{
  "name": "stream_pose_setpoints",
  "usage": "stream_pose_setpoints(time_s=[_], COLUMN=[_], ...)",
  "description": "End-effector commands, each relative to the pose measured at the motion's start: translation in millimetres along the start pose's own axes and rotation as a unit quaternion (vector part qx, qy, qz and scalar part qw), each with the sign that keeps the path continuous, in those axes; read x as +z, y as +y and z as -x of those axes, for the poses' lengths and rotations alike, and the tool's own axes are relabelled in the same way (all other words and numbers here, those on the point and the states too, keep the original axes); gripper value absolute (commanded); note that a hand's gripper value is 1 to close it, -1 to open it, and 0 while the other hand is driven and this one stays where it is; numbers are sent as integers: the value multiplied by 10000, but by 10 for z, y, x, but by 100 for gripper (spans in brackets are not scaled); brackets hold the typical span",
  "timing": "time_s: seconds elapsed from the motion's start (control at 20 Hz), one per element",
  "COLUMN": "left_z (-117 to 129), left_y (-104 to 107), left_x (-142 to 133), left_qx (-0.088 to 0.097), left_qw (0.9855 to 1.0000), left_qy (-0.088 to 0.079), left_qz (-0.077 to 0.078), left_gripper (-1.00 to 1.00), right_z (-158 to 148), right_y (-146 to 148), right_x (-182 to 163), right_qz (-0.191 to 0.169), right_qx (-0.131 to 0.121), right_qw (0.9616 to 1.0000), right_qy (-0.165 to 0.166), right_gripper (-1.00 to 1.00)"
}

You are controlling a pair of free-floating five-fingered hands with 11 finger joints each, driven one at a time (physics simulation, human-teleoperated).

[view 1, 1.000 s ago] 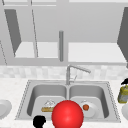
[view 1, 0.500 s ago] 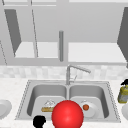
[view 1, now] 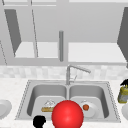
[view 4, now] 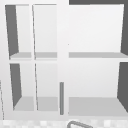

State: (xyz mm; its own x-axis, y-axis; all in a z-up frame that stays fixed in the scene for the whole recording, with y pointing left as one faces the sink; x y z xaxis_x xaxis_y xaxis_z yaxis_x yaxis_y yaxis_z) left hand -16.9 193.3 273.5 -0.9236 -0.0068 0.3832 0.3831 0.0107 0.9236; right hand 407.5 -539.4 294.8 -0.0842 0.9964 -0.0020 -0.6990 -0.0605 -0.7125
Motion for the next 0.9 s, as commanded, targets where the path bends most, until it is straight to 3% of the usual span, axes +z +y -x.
stream_pose_setpoints(time_s=[0.0,0.45,0.5,0.55,0.7,0.85], left_z=[0,0,0,0,0,0], left_y=[0,0,0,0,0,0], left_x=[0,0,0,0,0,0], left_qx=[0,0,0,0,0,0], left_qw=[10000,10000,10000,10000,10000,10000], left_qy=[0,0,0,0,0,0], left_qz=[0,0,0,0,0,0], left_gripper=[0,0,0,0,0,0], right_z=[-59,-209,-227,-250,-235,-197], right_y=[45,83,81,70,37,28], right_x=[-66,-192,-203,-212,-247,-228], right_qz=[-250,-71,-68,14,124,196], right_qx=[37,-25,-5,149,255,218], right_qw=[9996,9976,9971,9965,9952,9957], right_qy=[98,690,753,817,941,874], right_gripper=[-100,-100,100,100,100,100])
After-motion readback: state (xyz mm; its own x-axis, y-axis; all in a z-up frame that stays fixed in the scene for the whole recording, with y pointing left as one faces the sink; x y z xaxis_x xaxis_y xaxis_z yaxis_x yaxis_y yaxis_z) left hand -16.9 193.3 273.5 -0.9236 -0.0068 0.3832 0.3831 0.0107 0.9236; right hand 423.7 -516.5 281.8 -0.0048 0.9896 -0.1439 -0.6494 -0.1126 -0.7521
